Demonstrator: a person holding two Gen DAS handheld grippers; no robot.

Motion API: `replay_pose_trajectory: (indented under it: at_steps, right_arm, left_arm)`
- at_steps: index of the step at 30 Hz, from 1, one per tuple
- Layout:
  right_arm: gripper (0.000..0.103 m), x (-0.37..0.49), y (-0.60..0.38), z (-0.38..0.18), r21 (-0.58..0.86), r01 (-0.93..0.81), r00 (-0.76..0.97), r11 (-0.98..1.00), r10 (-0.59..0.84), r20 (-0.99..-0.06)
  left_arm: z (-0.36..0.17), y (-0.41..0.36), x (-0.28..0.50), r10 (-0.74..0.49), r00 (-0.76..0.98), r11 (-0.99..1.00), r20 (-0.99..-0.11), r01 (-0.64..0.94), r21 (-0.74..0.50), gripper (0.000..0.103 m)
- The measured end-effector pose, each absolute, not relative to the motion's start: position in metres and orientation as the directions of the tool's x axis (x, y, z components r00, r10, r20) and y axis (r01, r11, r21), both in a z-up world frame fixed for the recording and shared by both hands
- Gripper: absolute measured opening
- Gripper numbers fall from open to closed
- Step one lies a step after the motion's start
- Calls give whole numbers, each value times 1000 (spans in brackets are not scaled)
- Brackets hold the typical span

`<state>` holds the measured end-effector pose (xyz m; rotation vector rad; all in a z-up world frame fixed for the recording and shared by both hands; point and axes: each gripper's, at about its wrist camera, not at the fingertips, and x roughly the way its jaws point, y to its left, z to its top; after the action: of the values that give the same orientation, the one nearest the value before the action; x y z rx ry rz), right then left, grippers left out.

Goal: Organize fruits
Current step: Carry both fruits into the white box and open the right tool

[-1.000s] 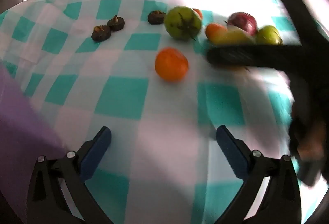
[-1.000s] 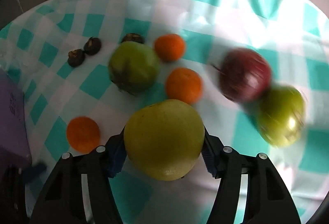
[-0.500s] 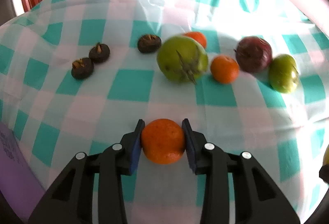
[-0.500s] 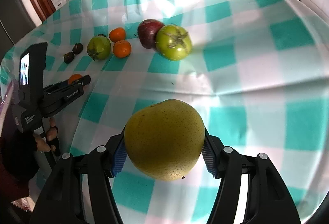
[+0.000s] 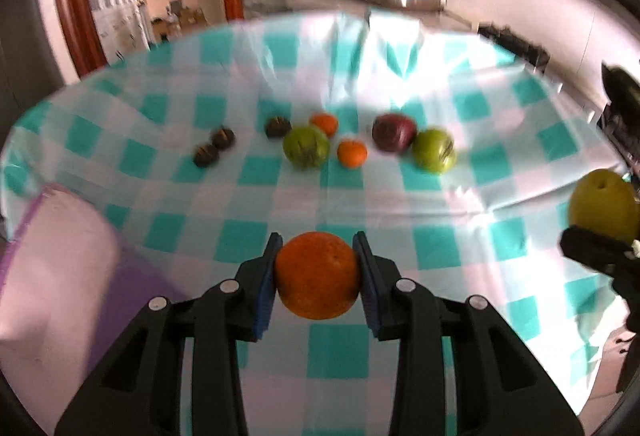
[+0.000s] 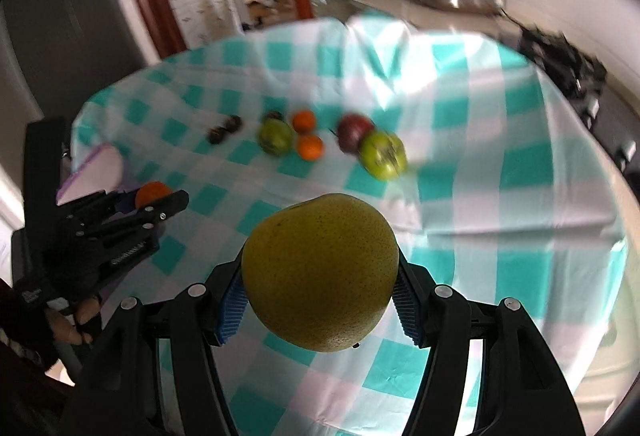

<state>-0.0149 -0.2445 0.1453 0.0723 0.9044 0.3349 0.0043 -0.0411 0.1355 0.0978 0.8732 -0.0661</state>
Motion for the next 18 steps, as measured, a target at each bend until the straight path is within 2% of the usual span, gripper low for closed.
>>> replay_pose_trajectory:
  at_steps: [2,8,18]
  right_arm:
    - [60,-24,-240,162,200,-293,583,935,340,-738]
    - [60,-41,-213,193,210,-417,580,884,437,-688]
    - [60,-67,-130,227,176,-609,529,773,562,-636]
  left_arm:
    - [158,-44,-7,29,671,992,-741,74,106,36]
    - [212,-26,-64,136,741,988,-658,-57,140,36]
    - [256,72,-129,200,766,971,-611,-236,21,37]
